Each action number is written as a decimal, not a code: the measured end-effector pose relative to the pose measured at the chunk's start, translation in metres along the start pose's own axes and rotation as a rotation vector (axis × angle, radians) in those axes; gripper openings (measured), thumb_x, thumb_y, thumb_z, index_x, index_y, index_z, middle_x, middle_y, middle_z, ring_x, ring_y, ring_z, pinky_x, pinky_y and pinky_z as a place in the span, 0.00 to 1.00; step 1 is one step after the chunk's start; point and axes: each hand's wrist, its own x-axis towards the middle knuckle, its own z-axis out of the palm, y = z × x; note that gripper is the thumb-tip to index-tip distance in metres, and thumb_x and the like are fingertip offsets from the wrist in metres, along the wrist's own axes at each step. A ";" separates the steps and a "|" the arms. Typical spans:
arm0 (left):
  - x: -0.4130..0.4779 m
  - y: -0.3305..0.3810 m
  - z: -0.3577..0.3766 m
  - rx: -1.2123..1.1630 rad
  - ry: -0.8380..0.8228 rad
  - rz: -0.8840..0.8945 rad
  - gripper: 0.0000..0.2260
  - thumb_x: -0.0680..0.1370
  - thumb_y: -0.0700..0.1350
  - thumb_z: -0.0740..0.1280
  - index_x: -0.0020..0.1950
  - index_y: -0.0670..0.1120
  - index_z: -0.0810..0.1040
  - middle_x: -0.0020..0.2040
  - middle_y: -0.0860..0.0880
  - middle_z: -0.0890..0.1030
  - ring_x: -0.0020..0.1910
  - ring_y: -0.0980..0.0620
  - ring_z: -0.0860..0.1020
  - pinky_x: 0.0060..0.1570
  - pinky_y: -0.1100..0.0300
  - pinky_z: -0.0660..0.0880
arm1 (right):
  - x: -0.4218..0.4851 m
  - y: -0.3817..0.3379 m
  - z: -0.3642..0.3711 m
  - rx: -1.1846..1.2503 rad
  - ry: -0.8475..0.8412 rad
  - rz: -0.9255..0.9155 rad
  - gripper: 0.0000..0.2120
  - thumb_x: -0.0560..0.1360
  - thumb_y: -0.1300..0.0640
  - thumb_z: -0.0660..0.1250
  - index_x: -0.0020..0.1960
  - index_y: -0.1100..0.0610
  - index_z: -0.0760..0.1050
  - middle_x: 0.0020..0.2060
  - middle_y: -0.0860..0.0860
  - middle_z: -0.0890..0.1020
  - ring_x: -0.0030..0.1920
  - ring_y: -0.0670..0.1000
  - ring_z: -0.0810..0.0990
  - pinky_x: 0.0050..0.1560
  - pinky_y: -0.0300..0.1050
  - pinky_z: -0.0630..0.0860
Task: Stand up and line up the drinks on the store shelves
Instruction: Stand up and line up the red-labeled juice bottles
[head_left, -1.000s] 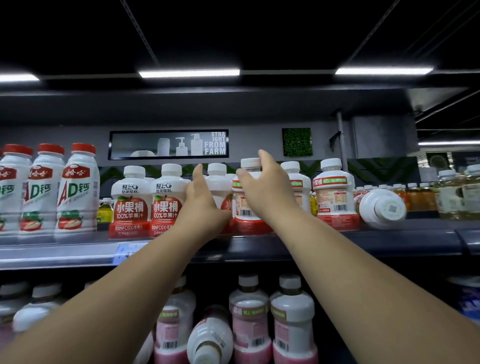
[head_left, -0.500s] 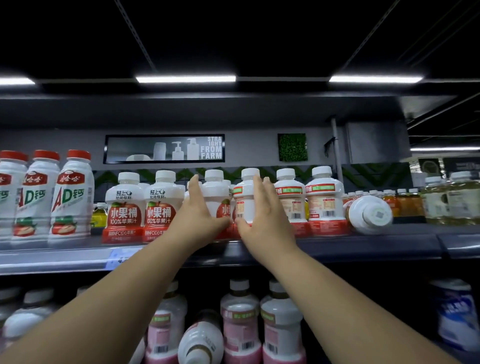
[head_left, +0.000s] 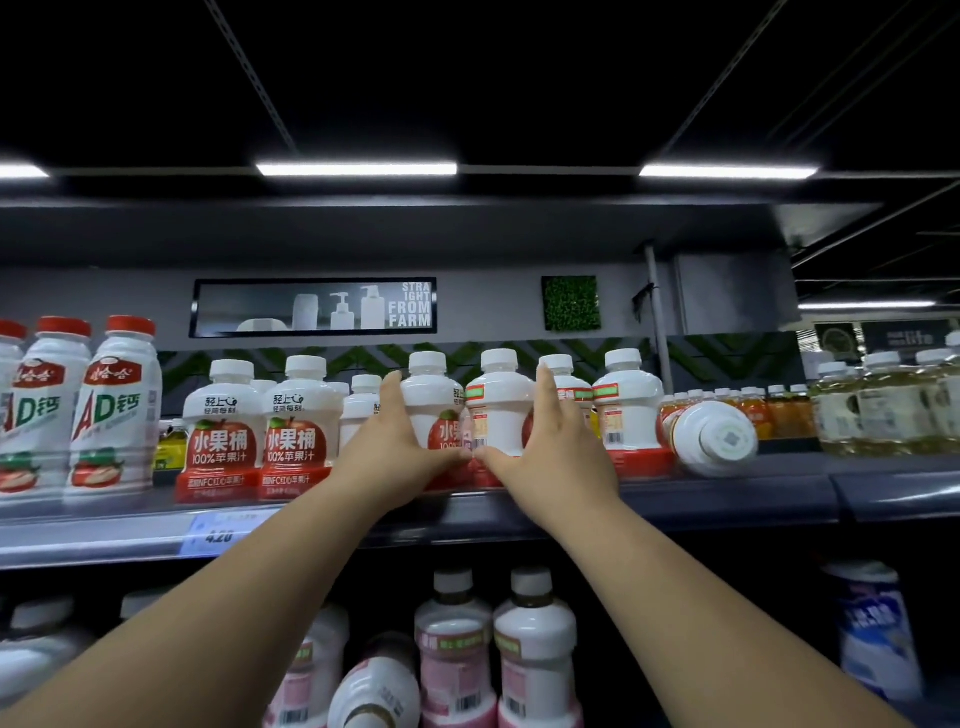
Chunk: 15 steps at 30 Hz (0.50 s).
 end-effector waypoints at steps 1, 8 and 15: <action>0.001 0.001 0.001 -0.025 -0.015 0.005 0.54 0.66 0.61 0.78 0.79 0.55 0.45 0.68 0.45 0.75 0.60 0.45 0.76 0.60 0.52 0.73 | 0.000 0.004 -0.002 0.005 -0.008 0.005 0.54 0.71 0.32 0.68 0.81 0.49 0.37 0.73 0.55 0.66 0.69 0.59 0.70 0.64 0.53 0.71; 0.010 -0.004 -0.008 -0.093 -0.100 -0.045 0.57 0.60 0.59 0.81 0.78 0.59 0.47 0.57 0.49 0.77 0.52 0.48 0.78 0.56 0.51 0.76 | 0.009 0.003 -0.007 0.019 -0.065 -0.017 0.52 0.73 0.36 0.69 0.81 0.50 0.37 0.71 0.55 0.71 0.67 0.59 0.73 0.62 0.52 0.73; 0.004 -0.015 -0.012 -0.100 -0.049 -0.039 0.52 0.52 0.68 0.79 0.68 0.58 0.56 0.57 0.49 0.76 0.53 0.48 0.79 0.55 0.45 0.79 | 0.015 0.006 0.003 -0.018 -0.093 -0.009 0.49 0.72 0.33 0.65 0.80 0.46 0.38 0.68 0.53 0.75 0.63 0.59 0.76 0.54 0.52 0.74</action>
